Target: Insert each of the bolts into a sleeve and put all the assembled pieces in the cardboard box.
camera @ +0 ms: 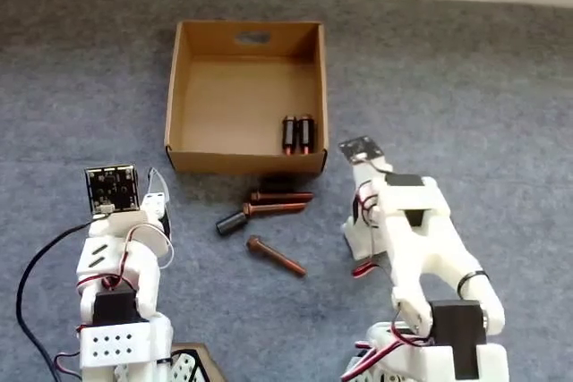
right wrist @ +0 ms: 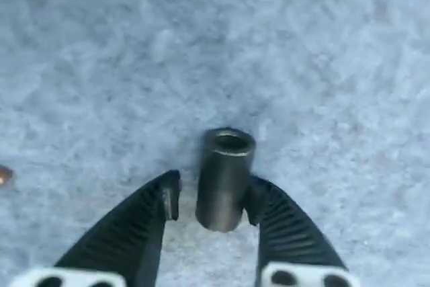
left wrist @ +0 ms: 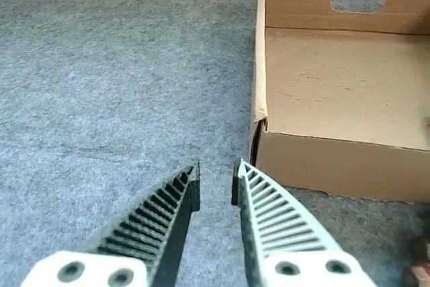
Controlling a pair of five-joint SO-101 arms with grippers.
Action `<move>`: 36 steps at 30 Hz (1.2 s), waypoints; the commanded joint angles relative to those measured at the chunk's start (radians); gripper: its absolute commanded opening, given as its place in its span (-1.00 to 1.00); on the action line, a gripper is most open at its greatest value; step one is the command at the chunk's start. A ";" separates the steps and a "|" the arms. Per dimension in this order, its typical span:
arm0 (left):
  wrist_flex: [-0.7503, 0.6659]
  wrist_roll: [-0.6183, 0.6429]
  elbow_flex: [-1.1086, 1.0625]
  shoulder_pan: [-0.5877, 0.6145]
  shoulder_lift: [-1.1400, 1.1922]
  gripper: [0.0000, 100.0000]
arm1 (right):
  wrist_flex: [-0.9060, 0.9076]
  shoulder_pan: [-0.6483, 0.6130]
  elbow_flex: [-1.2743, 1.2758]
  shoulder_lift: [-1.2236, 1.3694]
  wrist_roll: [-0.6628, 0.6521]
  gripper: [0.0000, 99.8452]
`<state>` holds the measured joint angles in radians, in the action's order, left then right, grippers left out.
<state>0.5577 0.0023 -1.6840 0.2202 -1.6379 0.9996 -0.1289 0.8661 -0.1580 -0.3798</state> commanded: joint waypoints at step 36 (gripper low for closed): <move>-0.017 -0.006 -0.021 0.002 -0.012 -0.79 | 0.031 -0.008 0.125 -0.243 -0.028 -0.73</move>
<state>0.5577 0.0023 -1.6840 0.2202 -1.6379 1.0226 -0.1335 0.9920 -0.4127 -0.3982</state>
